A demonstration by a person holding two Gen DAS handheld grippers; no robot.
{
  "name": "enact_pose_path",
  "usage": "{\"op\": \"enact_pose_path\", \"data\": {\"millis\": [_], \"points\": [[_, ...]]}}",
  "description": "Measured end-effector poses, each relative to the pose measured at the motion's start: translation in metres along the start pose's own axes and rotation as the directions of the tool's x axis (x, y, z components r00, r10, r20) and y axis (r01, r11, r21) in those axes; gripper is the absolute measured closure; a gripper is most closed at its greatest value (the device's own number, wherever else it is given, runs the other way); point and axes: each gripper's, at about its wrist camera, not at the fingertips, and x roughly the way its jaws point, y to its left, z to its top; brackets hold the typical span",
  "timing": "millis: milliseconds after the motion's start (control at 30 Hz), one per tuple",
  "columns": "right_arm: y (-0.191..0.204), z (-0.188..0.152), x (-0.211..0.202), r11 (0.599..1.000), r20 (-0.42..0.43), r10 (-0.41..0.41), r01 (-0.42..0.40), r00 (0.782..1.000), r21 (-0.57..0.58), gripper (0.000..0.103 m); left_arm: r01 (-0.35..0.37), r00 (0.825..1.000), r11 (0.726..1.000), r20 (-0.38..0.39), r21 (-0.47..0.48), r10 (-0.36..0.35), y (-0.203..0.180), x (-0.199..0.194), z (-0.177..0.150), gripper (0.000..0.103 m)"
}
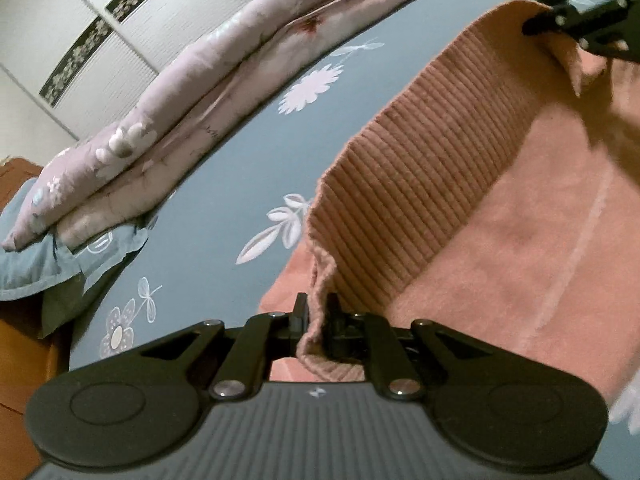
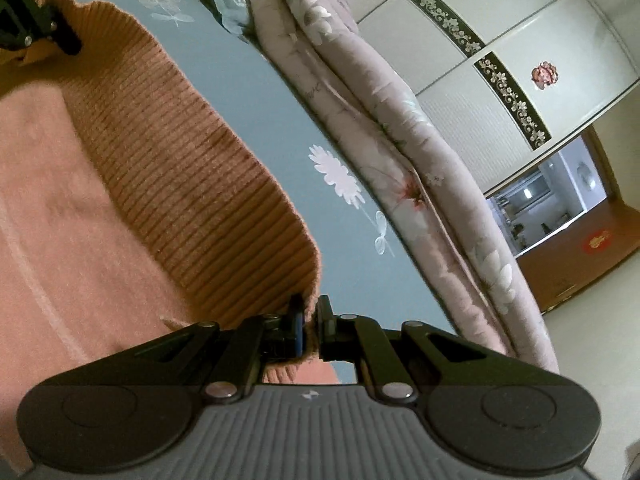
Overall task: Fold clothes
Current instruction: 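Open both grippers to lay the hem near the collar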
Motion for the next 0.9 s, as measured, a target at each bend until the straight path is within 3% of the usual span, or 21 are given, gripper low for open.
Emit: {"op": "enact_pose_path", "data": {"millis": [233,500,633,667,733,833,900], "points": [[-0.001,0.007,0.045,1.0,-0.059,0.009,-0.008,0.998,0.02,0.095,-0.009,0.999,0.999,-0.053,0.035,0.011,-0.003,0.039,0.018,0.095],[0.005,0.009,0.072,0.999,-0.098,0.027,-0.024,0.995,0.032,0.095,0.016,0.995,1.0,-0.097,-0.012,-0.017,-0.003,0.064,0.024,0.094],[0.011,0.008,0.077,0.999,-0.105,0.027,-0.024,0.994,0.029,0.094,0.001,0.995,1.0,-0.105,-0.023,-0.003,-0.004,0.068,0.023,0.082],[0.011,0.008,0.079,0.999,-0.107,0.025,-0.022,0.994,0.029,0.091,-0.009,0.994,1.0,-0.105,-0.02,0.007,-0.003,0.068,0.023,0.068],[0.008,0.01,0.079,0.999,-0.105,0.021,-0.018,0.994,0.033,0.07,-0.041,0.994,0.999,-0.1,-0.015,0.039,0.002,0.067,0.023,0.047],[-0.008,0.013,0.077,0.998,-0.092,0.026,-0.02,0.995,0.066,0.041,0.009,0.995,0.995,-0.097,-0.095,-0.019,0.024,0.064,0.021,0.039],[-0.029,0.014,0.077,0.99,-0.076,0.068,-0.058,0.995,0.129,0.035,0.048,0.994,0.984,-0.089,-0.174,-0.065,0.038,0.063,0.018,0.037]]}}
